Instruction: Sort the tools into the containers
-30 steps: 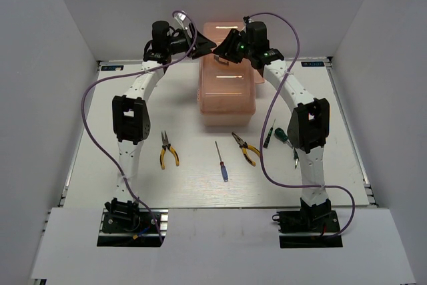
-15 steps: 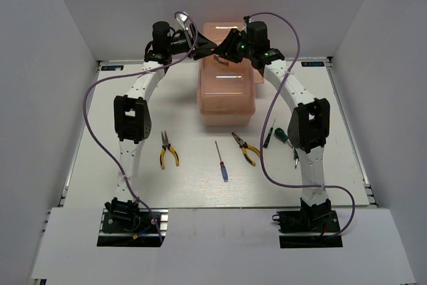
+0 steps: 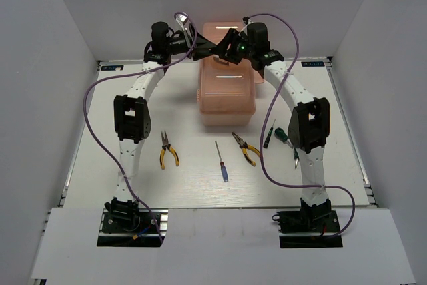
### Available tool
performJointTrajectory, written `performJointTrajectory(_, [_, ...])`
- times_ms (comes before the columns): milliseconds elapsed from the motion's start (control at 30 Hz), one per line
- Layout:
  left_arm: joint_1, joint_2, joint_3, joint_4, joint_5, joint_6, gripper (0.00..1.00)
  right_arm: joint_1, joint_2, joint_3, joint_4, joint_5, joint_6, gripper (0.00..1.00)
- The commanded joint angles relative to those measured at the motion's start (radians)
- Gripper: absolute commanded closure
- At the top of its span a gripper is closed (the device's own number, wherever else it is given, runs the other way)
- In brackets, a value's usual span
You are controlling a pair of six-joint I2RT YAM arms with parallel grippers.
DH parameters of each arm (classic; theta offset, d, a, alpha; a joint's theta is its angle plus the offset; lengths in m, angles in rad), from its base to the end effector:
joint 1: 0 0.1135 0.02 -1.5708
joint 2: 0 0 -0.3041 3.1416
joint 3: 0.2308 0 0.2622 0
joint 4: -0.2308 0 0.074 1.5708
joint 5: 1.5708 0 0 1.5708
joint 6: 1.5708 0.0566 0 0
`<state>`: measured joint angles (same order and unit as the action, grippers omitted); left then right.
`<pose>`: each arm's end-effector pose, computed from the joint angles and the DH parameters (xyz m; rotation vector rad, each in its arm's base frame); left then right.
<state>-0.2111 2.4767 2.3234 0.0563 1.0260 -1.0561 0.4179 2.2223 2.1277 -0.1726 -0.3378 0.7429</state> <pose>0.5996 -0.1780 0.3114 0.0983 1.9637 -1.7353 0.5289 0.2554 0.3573 0.0654 1.9736 1.0986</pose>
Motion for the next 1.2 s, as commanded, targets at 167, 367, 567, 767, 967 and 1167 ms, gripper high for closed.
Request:
performJointTrajectory(167, [-0.010, 0.022, 0.017, -0.013, 0.002, -0.018, 0.28, -0.014, -0.078, -0.038, 0.074, -0.067, -0.033, 0.40])
performJointTrajectory(367, [-0.019, 0.051, 0.048, -0.022, 0.002, -0.027, 0.28, -0.036, -0.079, -0.048, 0.073, -0.089, -0.016, 0.42])
performJointTrajectory(567, [-0.019, 0.051, 0.048, -0.059, -0.007, -0.027, 0.28, -0.039, -0.072, -0.049, 0.122, -0.142, 0.023, 0.43])
performJointTrajectory(767, [-0.019, 0.051, 0.048, -0.105, -0.017, -0.027, 0.28, -0.036, -0.058, -0.040, 0.127, -0.167, 0.042, 0.43])
performJointTrajectory(967, [-0.028, 0.051, 0.059, -0.105, -0.017, -0.027, 0.28, -0.033, -0.046, -0.040, 0.110, -0.158, 0.047, 0.43])
performJointTrajectory(1167, [-0.028, 0.051, 0.059, -0.105, -0.017, -0.027, 0.28, -0.036, -0.043, -0.025, 0.071, -0.127, 0.018, 0.45])
